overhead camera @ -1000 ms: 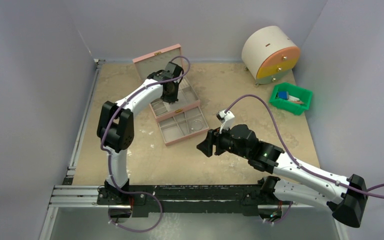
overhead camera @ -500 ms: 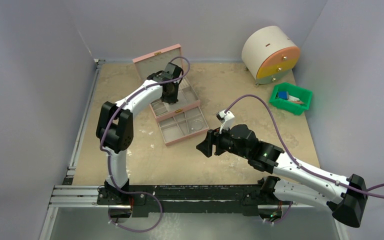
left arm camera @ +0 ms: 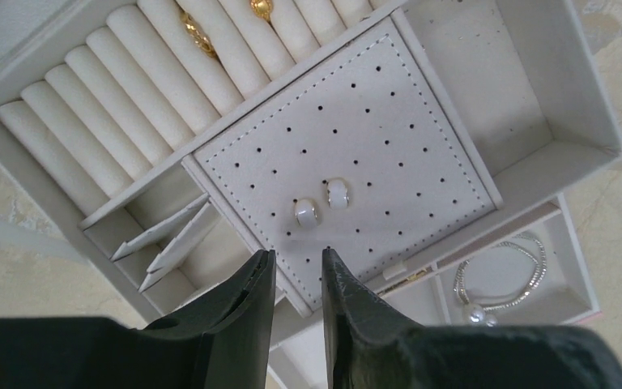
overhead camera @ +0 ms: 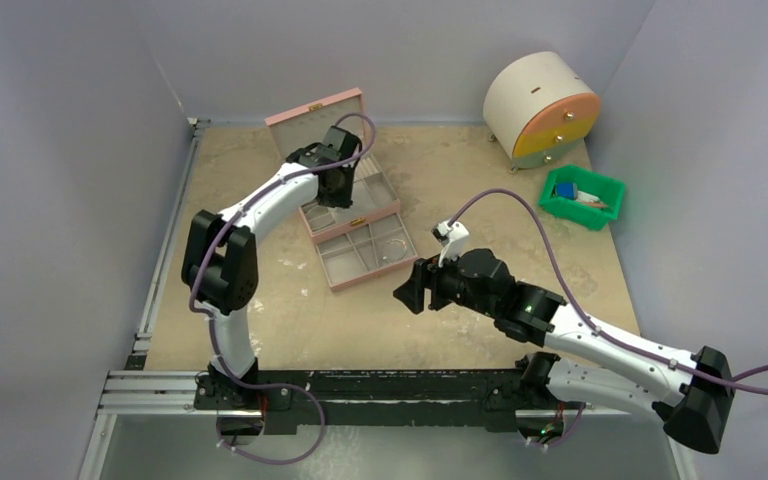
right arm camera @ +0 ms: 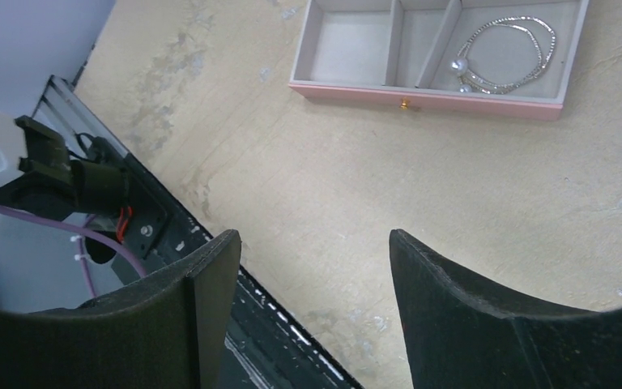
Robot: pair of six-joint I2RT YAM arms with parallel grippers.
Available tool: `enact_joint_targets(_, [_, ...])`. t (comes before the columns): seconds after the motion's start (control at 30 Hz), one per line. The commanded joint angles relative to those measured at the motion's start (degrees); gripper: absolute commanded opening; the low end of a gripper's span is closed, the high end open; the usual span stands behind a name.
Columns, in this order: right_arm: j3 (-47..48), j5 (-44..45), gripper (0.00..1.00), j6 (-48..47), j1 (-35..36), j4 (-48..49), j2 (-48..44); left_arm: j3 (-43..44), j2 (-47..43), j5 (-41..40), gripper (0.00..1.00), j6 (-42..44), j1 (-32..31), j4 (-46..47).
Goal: Organize the mixed jewelry
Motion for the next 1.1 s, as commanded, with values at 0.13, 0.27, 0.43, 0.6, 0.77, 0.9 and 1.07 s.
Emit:
enact_joint_targets(0.13, [2.1,3.0,0.68,-1.6,0.1,0.8,4.4,-1.3,-10.1,0.5,0.27,-0.2,-0.7,1.4])
enact_joint_targets(0.27, [2.7,3.6,0.67,-2.1,0.1,1.8,8.1,-1.8,-15.1,0.8,0.27,-0.6,-1.3,0.6])
enact_joint_targets(0.43, [3.1,4.1,0.64,-1.7,0.0,4.0,13.8,-6.8,-23.2,1.7,0.27,-1.1,-1.4,1.9])
enact_joint_targets(0.6, [3.9,4.7,0.63,-2.4,0.1,8.0,20.3,-14.7,-33.3,2.0,0.27,-1.1,-1.3,5.9])
enact_joint_targets(0.77, [4.7,7.7,0.61,-3.7,0.1,13.9,27.9,-23.2,-42.5,2.6,0.27,-1.4,-1.3,10.7])
enact_joint_targets(0.9, [5.5,9.3,0.60,-3.1,0.1,18.8,32.9,-28.8,-48.0,-2.8,0.28,-0.5,-1.3,13.0])
enact_joint_targets(1.07, [7.3,10.9,0.59,-2.4,0.1,21.9,37.4,-31.7,-50.8,-4.9,0.28,-1.0,-1.3,14.0])
